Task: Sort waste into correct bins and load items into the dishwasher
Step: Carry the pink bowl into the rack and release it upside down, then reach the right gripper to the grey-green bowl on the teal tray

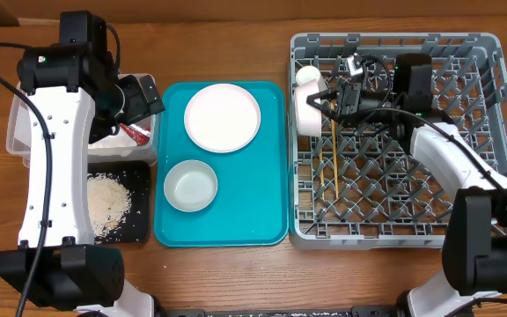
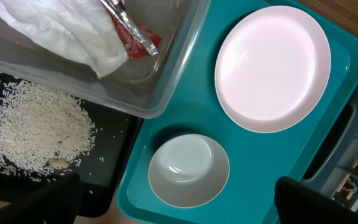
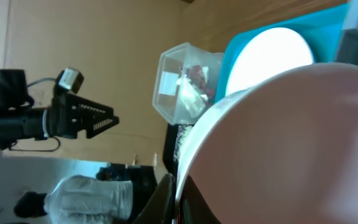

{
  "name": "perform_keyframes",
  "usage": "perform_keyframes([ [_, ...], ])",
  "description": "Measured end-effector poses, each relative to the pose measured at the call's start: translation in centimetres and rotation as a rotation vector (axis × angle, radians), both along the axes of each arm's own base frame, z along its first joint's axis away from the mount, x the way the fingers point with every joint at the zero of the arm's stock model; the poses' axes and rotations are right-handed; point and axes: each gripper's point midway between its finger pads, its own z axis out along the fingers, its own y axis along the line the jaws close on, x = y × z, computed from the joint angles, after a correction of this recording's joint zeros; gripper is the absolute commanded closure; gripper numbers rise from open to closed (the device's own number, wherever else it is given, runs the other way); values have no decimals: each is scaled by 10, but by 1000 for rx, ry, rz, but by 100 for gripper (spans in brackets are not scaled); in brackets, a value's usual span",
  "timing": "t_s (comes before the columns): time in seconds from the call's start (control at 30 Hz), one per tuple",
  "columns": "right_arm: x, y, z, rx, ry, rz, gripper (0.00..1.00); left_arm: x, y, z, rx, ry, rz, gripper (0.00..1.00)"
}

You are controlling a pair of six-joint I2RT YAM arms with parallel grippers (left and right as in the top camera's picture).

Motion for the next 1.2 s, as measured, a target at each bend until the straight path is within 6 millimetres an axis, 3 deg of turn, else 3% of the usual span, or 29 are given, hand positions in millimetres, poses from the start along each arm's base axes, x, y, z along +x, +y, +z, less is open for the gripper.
perform_keyframes([
  [0.17, 1, -13, -7, -2, 21, -33, 83, 0, 0, 0, 0, 0, 0, 0],
  [0.43, 3, -37, -15, 5, 60, -85, 41, 0, 0, 0, 0, 0, 0, 0],
  [0.6, 8, -55, -15, 11, 60, -124, 28, 0, 0, 0, 0, 0, 0, 0],
  [0.67, 10, -63, -15, 11, 57, -141, 18, 0, 0, 0, 0, 0, 0, 0],
  [0.7, 12, -67, -15, 11, 56, -151, 0, 0, 0, 0, 0, 0, 0, 0],
  [1.07, 19, -128, -21, 8, 102, -298, 1, 0, 0, 0, 0, 0, 0, 0],
  [1.2, 19, -139, -20, 1, 141, -329, 1, 0, 0, 0, 0, 0, 0, 0],
])
